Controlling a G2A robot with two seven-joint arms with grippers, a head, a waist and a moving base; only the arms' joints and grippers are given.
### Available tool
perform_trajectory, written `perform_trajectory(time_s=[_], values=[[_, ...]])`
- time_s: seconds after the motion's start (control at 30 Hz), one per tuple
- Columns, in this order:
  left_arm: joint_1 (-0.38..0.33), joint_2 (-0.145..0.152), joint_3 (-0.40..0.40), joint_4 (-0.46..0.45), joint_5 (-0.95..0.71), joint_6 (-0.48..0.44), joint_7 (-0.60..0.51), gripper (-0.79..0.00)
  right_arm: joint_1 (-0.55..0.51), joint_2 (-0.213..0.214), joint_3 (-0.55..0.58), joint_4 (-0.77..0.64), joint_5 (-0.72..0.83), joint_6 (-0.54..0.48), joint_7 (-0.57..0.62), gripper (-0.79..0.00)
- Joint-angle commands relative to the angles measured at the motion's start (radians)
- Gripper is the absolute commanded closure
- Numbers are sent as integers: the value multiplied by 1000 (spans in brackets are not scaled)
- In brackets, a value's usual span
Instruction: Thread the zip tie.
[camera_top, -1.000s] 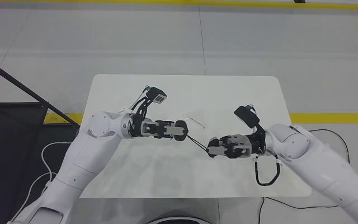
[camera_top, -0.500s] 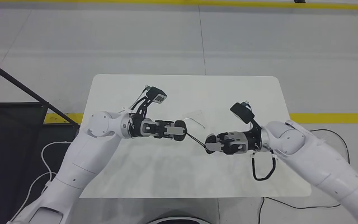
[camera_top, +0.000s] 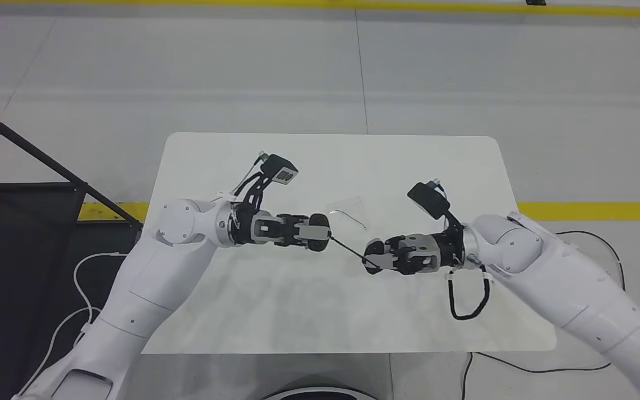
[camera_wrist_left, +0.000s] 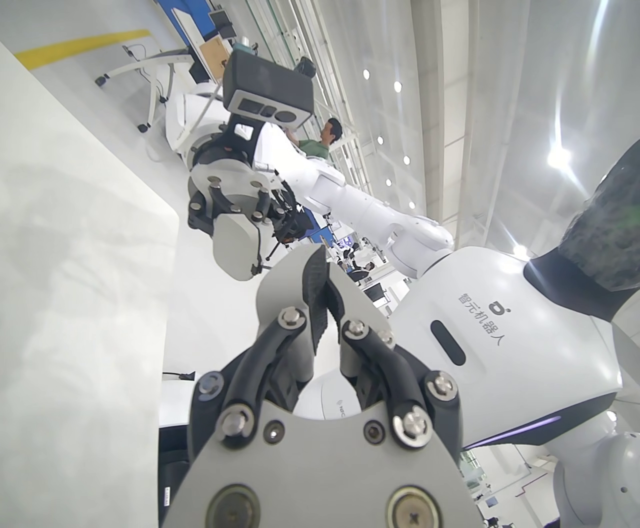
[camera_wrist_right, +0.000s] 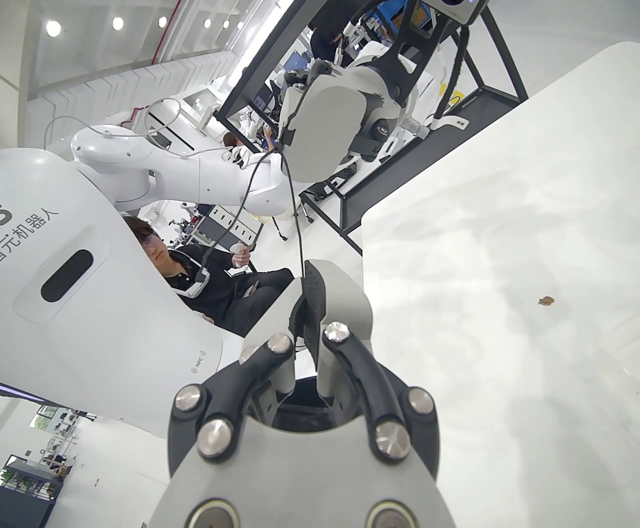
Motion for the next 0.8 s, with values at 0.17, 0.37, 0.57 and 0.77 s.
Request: perform_trajectory(time_s=[0.17, 0.37, 0.57, 0.77], values=[[0, 0, -6, 10, -2, -8, 8, 0, -19, 17, 34, -25, 4, 0, 0, 0], [-3, -1, -4, 18, 0, -11, 11, 0, -60, 41, 84, -57, -7, 0, 0, 0], [-5, -1, -4, 25, 2, -16, 16, 0, -106, 62, 140, -88, -11, 0, 0, 0], [-2, 0, -11, 28, 3, -22, 22, 0, -156, 83, 203, -118, -16, 0, 0, 0]])
